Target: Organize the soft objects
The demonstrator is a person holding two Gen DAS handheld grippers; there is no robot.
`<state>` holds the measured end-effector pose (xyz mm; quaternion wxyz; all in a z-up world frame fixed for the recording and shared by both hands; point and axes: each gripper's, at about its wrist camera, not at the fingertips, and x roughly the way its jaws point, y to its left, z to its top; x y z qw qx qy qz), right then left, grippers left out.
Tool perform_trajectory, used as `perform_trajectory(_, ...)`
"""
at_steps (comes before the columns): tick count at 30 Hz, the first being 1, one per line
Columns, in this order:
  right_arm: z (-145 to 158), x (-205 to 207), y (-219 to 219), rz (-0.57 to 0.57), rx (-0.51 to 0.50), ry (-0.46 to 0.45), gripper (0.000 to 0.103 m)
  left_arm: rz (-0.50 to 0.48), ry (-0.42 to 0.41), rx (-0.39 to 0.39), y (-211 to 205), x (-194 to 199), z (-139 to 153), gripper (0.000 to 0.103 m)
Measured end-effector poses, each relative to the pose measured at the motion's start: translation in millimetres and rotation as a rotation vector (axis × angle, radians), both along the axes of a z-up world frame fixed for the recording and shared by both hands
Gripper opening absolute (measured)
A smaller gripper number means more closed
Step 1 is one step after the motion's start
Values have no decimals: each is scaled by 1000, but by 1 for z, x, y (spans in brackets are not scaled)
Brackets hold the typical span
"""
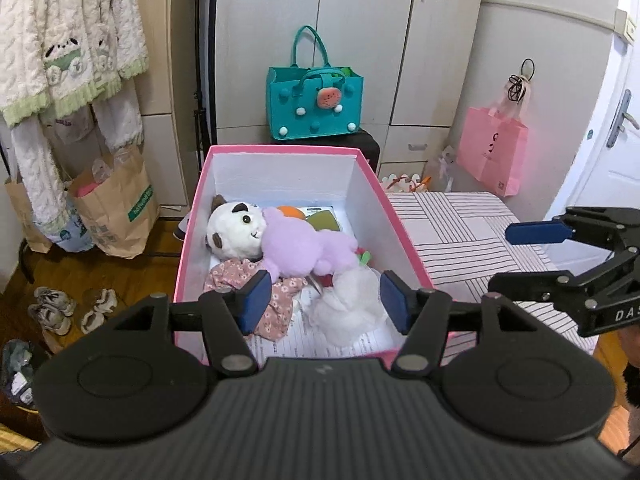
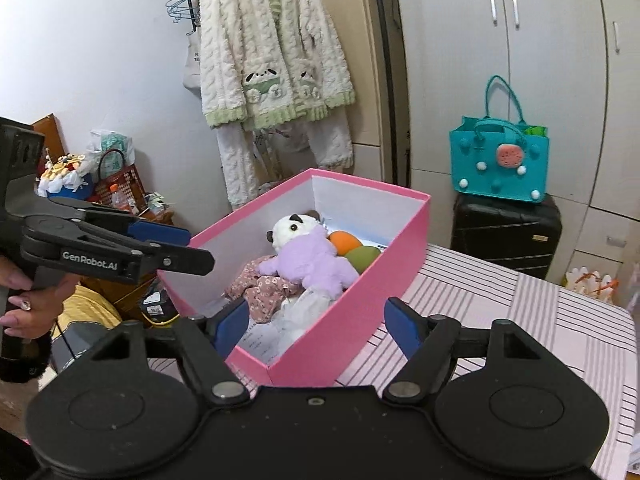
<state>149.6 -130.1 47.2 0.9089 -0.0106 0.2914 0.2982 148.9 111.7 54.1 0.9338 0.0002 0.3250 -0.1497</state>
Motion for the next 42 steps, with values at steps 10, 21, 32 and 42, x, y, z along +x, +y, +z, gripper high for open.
perform_trajectory(10,8,-22,-3,-148,-135,70,94,4,-22,-43,-17,-25,13,81)
perform_trajectory(21,20,-56,-34,-292,-68,-53,95,68,-58,45,-40,-44,14,103)
perform_trajectory(32,10,-75,-33,-478,-173,-22,96,187,4,35,-46,-55,-2,103)
perform_trajectory(42,-3,-95,-55,-622,-10,88,95,178,-49,69,-56,-70,-9,103)
